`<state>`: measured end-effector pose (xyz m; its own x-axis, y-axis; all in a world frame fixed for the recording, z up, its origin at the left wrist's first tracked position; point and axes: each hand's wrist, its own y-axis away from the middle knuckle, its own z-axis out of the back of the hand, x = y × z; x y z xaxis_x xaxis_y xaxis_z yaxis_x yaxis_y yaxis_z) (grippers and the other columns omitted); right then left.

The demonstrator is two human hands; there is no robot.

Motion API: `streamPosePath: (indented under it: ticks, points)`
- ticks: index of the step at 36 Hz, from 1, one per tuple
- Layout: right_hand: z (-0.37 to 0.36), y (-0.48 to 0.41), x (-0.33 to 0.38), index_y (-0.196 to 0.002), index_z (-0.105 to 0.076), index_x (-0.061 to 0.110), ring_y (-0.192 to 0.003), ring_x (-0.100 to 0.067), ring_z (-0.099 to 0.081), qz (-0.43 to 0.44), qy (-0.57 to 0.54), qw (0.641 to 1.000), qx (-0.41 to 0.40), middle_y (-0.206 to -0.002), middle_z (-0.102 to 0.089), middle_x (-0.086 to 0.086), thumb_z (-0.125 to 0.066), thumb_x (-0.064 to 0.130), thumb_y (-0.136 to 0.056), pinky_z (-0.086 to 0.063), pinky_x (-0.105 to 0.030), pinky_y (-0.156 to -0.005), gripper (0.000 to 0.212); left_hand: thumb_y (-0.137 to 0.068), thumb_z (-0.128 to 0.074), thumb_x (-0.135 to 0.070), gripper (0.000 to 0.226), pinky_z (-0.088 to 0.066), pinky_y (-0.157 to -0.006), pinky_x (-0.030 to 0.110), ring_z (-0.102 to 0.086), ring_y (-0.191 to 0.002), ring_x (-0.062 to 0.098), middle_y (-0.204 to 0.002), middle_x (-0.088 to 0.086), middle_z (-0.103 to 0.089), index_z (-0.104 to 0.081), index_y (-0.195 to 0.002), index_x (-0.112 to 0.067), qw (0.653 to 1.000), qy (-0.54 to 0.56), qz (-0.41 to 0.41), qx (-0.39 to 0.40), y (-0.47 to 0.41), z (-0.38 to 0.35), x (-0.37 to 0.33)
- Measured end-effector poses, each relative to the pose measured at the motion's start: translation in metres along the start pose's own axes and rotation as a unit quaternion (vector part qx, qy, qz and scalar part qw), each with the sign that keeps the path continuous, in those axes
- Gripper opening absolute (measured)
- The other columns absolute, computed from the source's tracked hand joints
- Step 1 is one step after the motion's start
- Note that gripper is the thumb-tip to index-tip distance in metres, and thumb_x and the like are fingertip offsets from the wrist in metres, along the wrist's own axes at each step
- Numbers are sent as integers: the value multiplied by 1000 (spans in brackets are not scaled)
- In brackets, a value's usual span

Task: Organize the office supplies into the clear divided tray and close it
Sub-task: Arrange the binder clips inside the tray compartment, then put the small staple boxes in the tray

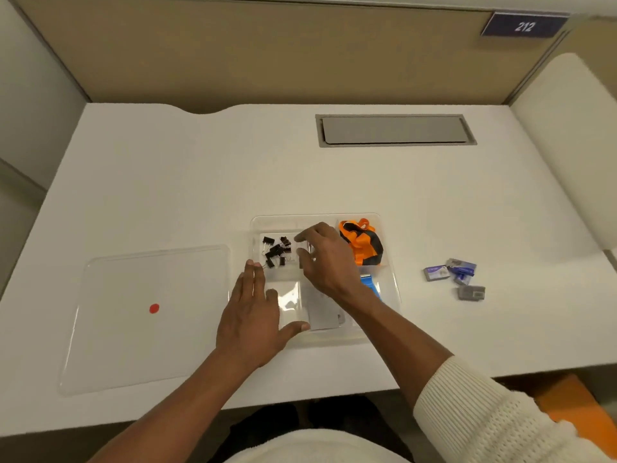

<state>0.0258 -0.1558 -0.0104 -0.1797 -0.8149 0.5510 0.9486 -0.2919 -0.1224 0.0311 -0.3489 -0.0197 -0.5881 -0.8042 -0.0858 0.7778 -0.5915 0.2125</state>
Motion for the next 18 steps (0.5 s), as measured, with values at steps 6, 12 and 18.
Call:
streamPosePath:
  ticks: [6,12,18]
  points:
    - [38,18,-33,-116,-71,20,-97,-22,-66,-62,7,997,-53,-115,-67,-1,-68,24,-90,-56,-38,-81,26,-95,-46,-69,65,-38,-106,40,-54,-124,29,-131,10,-62,-63,-124,-14,995,-88,-22,38,-24,37,-35]
    - [83,38,-89,-118,-67,25,-98,-20,-66,-145,46,986,-72,-113,-66,0,-69,30,-91,-59,-40,-78,28,-96,-54,-59,45,-45,-71,34,-66,-96,24,-104,2,-70,-66,-110,-18,994,-41,-105,-8,-57,71,-99]
    - [127,69,-155,-121,-63,26,-104,-19,-66,-233,80,965,-85,-116,-64,2,-72,30,-87,-55,-39,-81,35,-96,-57,-56,41,-34,-62,33,-56,-83,22,-95,3,-66,-63,-98,-16,972,-5,-233,-35,-96,70,-172]
